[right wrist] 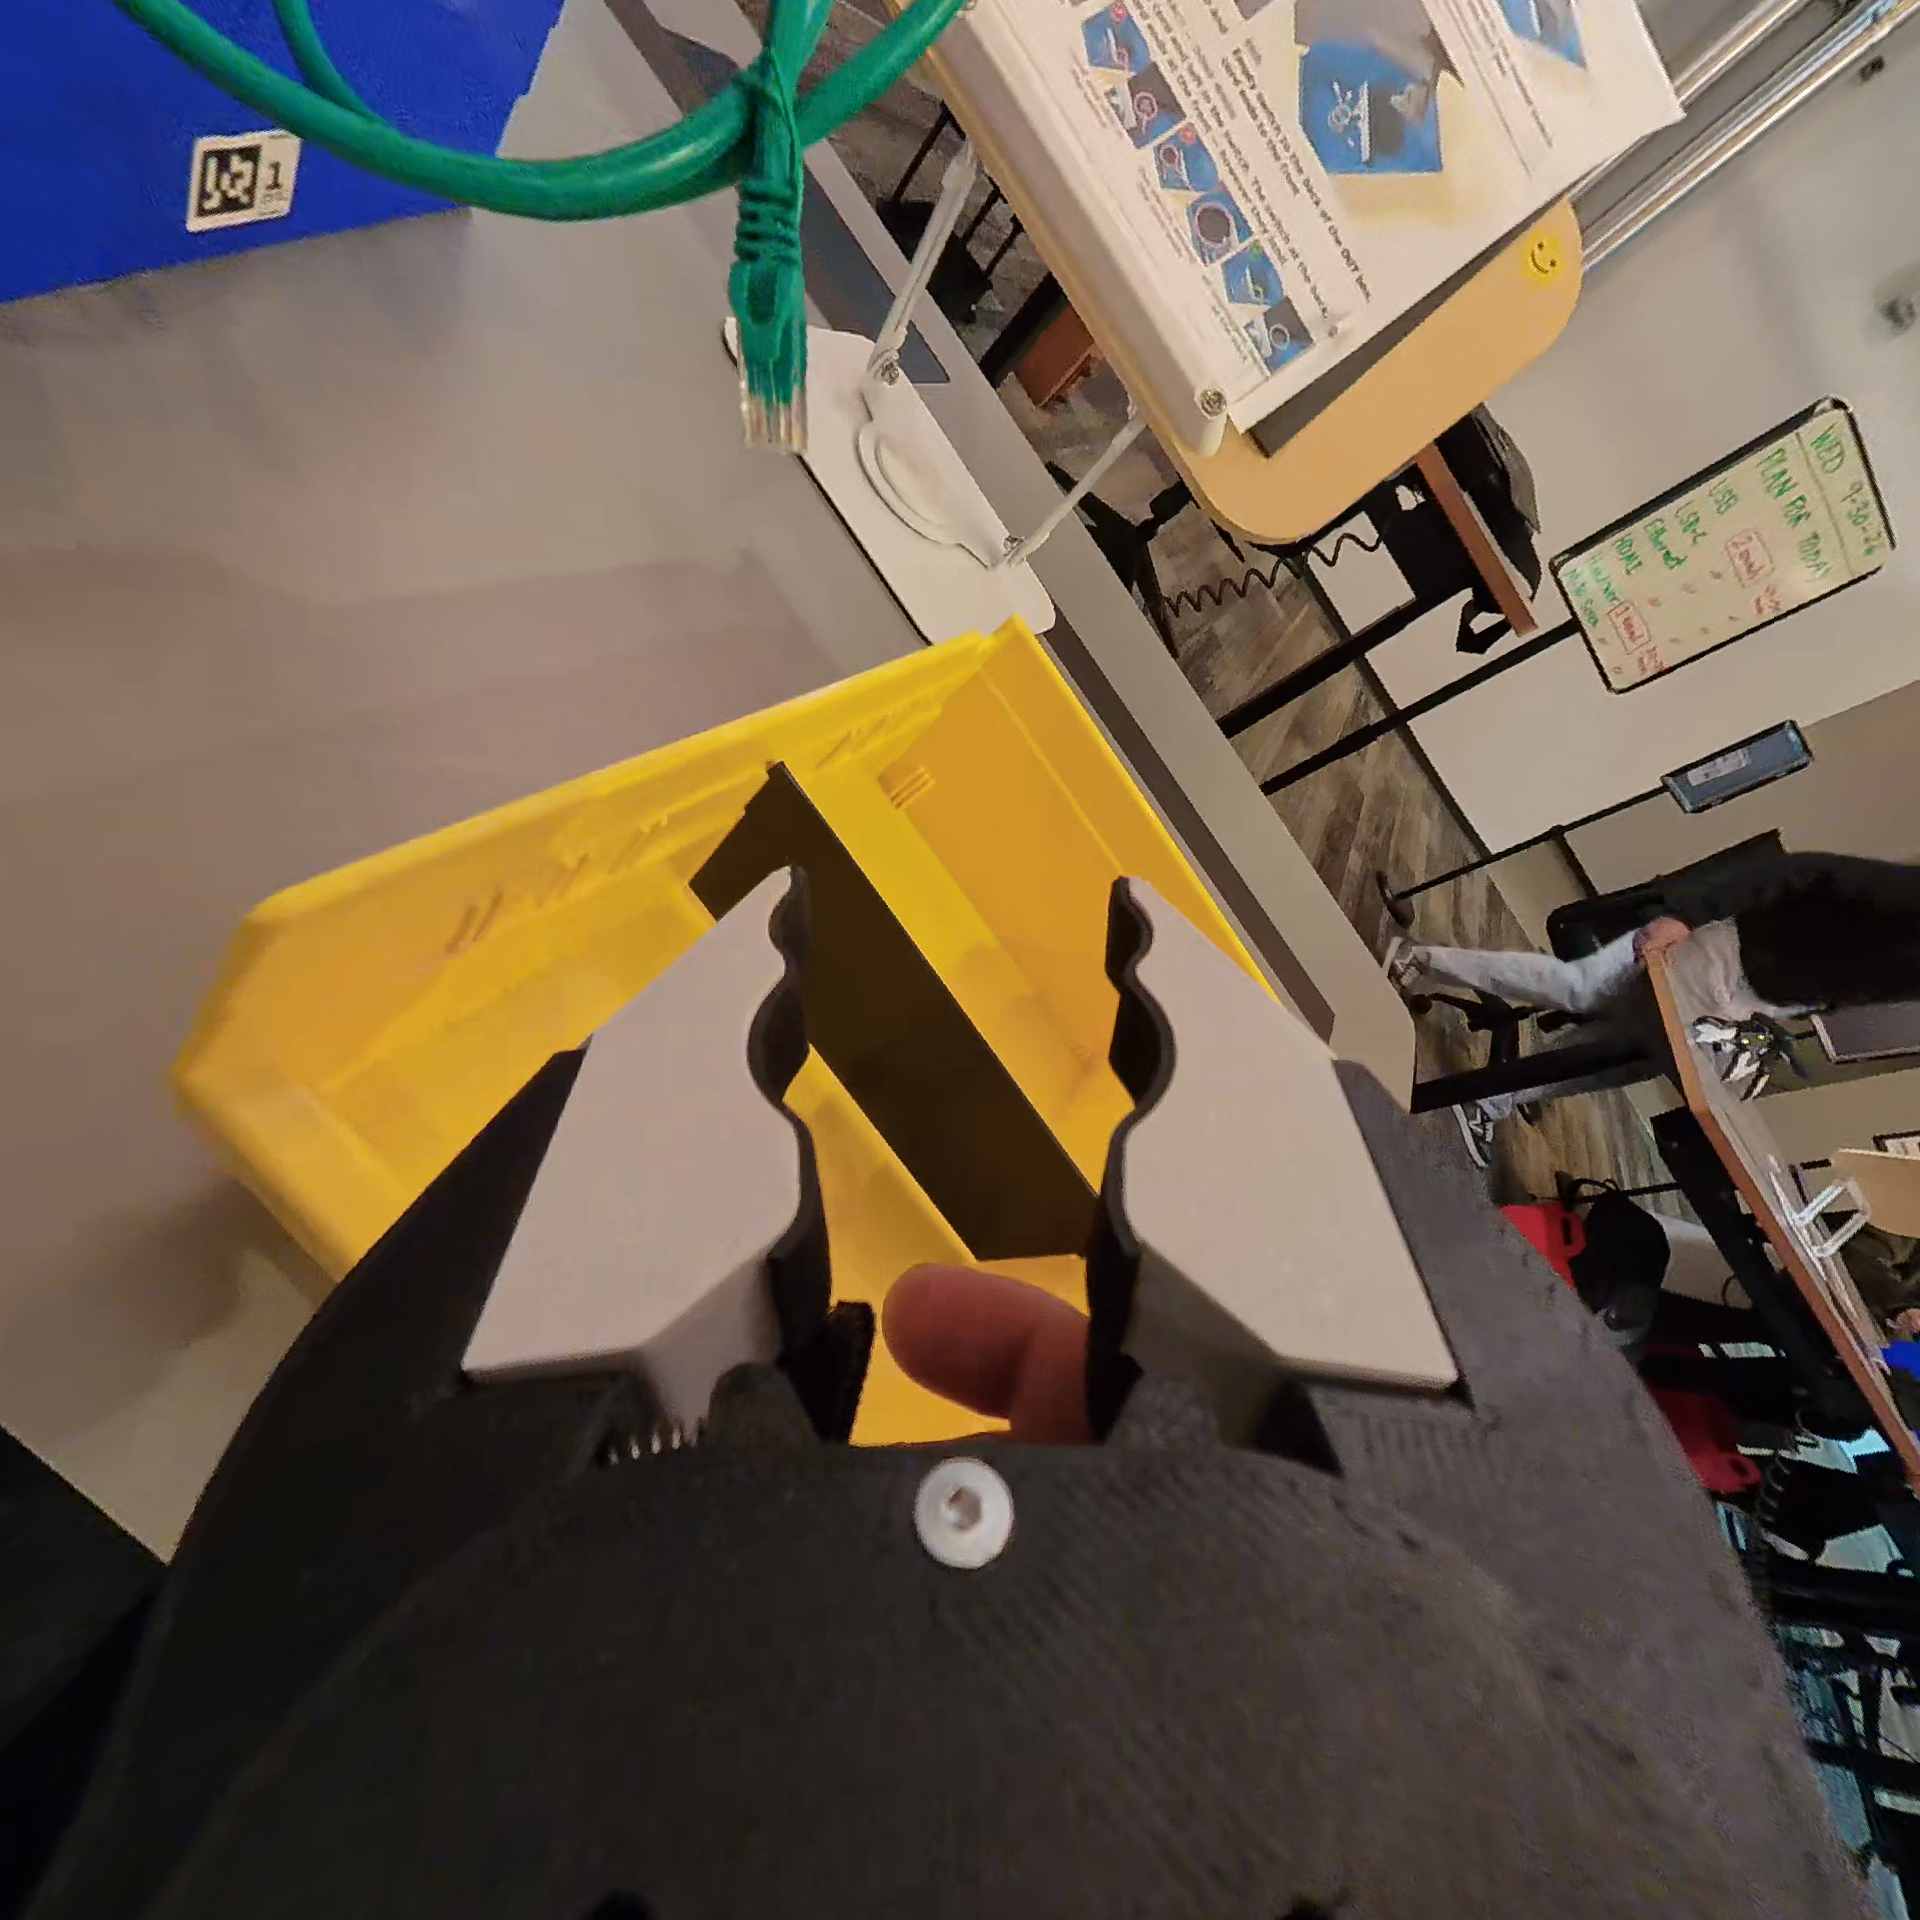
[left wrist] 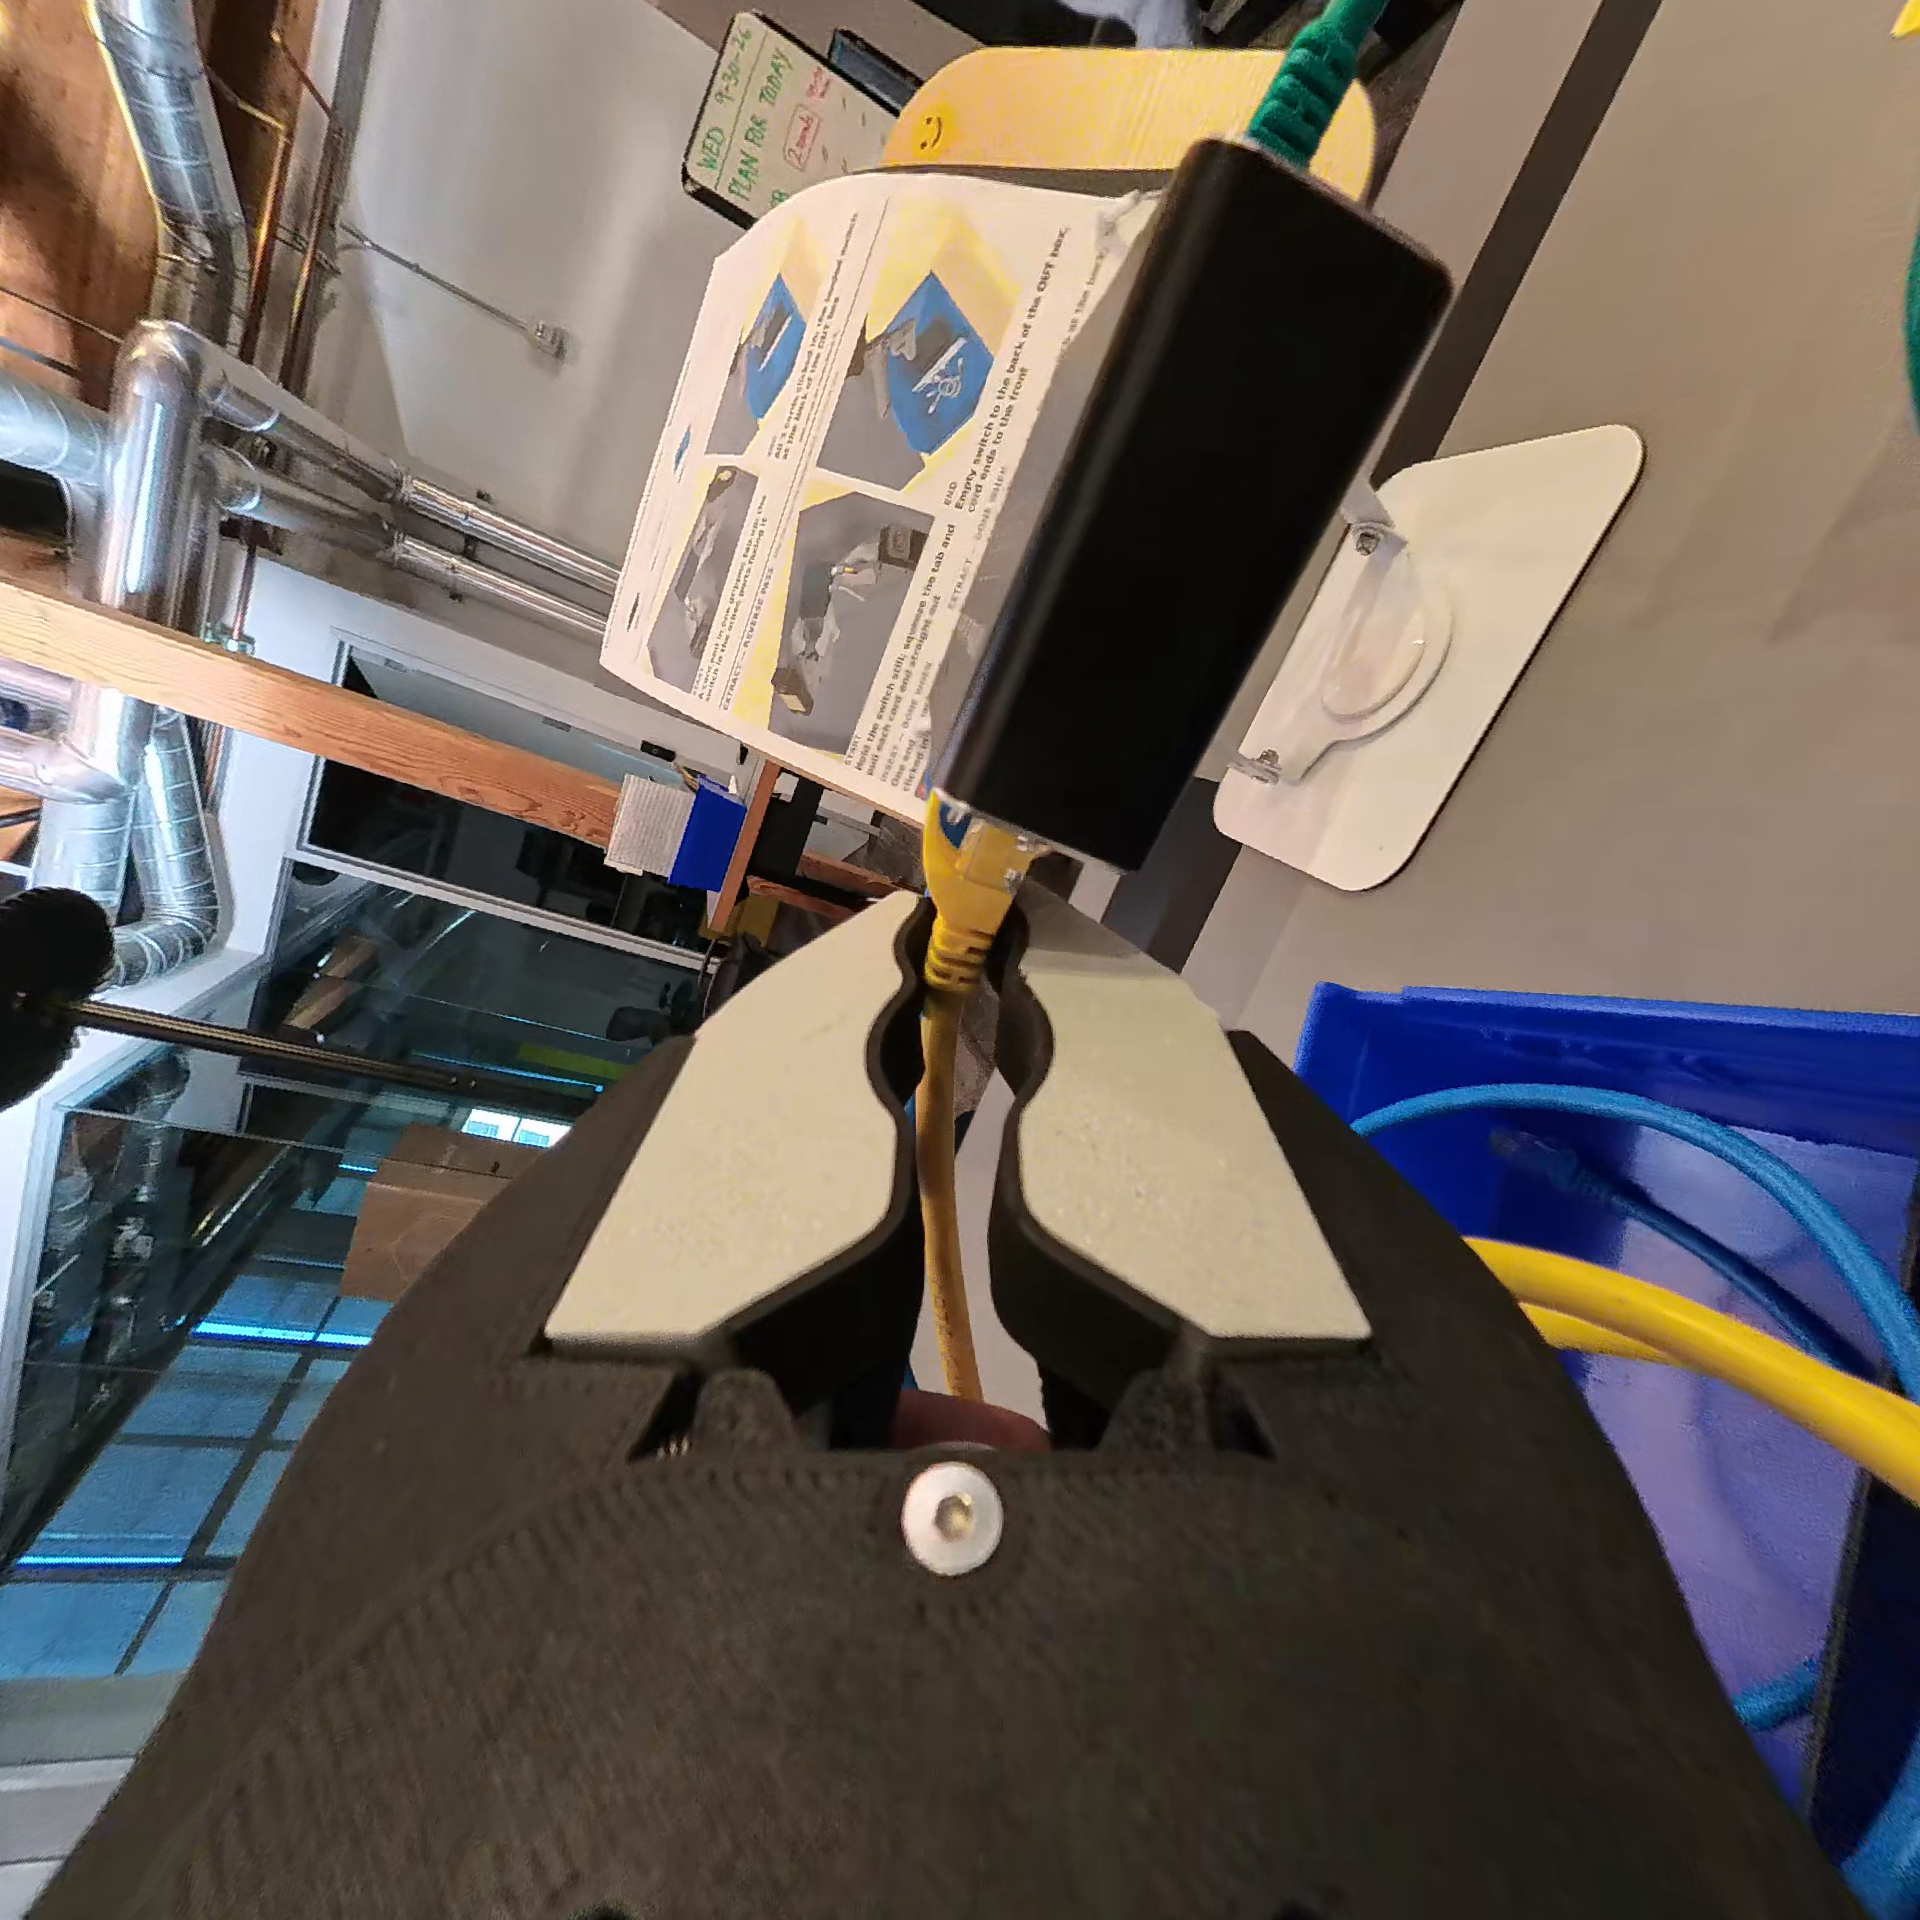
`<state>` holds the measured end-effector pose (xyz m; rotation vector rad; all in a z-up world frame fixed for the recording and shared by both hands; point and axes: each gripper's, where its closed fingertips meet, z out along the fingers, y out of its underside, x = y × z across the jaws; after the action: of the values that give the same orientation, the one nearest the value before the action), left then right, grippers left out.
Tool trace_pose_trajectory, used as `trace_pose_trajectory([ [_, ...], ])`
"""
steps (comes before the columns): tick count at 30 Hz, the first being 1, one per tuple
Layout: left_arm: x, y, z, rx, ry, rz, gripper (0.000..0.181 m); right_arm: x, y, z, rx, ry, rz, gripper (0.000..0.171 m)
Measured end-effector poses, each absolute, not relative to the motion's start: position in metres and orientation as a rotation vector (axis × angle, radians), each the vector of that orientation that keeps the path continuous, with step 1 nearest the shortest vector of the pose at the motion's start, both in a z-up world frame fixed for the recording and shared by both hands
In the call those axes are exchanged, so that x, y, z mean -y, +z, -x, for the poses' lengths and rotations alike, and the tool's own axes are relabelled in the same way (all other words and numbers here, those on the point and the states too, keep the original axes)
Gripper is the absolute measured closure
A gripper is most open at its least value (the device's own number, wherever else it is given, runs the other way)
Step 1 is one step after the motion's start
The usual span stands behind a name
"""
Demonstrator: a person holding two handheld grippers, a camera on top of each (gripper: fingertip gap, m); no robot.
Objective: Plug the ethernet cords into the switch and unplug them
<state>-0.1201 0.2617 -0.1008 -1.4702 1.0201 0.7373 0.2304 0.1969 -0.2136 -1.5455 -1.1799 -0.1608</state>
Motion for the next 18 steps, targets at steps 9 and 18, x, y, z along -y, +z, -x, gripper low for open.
trace_pose_trajectory([
  [9, -0.235, -0.104, 0.125, -1.027, 0.733, 1.489, 0.172, -0.187, -0.261, -0.212, 1.390, -0.149, 1.564, 0.104],
  [18, -0.207, -0.125, 0.132, -1.027, 0.703, 1.524, 0.172, -0.170, -0.315, -0.211, 1.612, 0.003, 1.604, 0.102],
])
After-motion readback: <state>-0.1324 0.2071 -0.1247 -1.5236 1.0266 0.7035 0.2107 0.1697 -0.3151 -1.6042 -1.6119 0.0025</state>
